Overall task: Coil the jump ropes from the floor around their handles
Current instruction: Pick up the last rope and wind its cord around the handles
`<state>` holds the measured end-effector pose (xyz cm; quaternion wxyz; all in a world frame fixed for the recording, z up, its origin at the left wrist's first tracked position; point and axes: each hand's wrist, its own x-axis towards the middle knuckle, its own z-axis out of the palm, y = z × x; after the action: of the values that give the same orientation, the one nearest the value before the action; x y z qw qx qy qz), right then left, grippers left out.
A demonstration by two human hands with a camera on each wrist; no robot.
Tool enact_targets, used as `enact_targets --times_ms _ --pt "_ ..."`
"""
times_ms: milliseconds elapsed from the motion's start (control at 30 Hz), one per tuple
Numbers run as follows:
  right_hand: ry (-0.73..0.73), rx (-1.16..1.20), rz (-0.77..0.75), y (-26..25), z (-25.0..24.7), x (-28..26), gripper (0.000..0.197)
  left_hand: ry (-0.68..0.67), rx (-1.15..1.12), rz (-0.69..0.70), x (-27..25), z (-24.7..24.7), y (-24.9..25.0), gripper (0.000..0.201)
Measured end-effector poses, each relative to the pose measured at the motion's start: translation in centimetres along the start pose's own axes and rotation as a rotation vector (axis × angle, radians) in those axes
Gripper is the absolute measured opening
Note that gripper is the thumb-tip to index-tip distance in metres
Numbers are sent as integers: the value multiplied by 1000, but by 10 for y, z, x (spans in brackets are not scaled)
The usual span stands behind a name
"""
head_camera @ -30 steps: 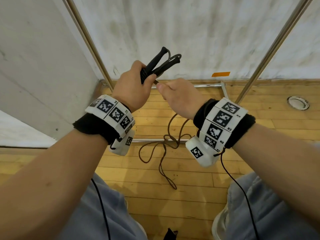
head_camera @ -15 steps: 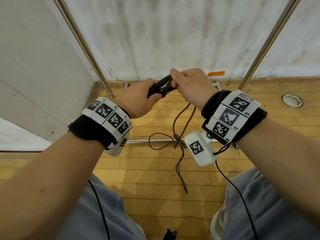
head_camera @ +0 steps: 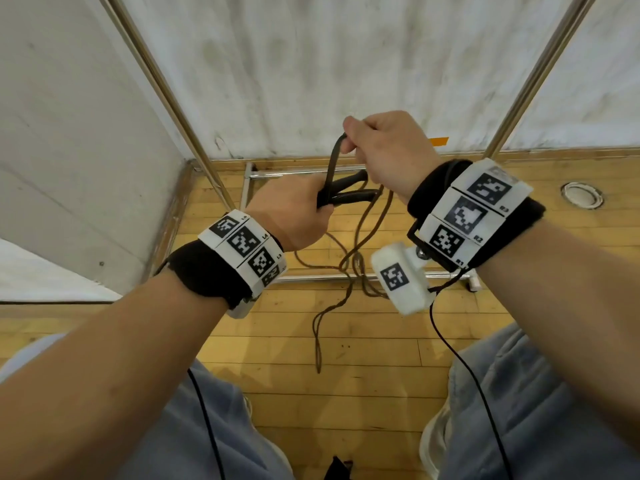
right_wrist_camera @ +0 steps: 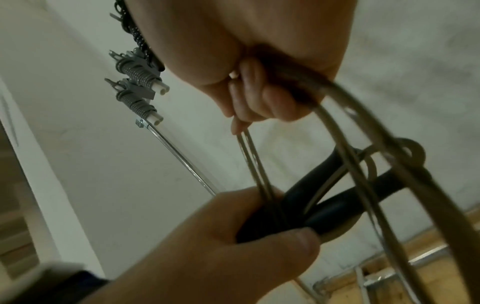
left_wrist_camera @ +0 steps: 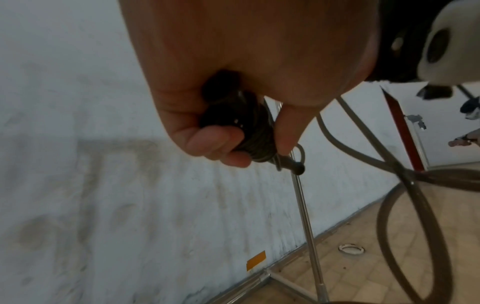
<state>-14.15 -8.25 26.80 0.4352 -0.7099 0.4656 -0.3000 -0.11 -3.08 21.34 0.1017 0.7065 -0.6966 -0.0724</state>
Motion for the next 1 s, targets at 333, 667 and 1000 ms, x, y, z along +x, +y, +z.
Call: enact_targets --times_ms 333,667,1000 --pt "-17 -259 -3 16 -22 15 36 42 -198 231 -16 -31 -3 6" --pt "-290 341 226 34 -4 11 30 261 -578 77 -23 -44 3 18" --pt "-246 454 151 36 40 -2 29 374 -908 -176 -6 -44 -1 15"
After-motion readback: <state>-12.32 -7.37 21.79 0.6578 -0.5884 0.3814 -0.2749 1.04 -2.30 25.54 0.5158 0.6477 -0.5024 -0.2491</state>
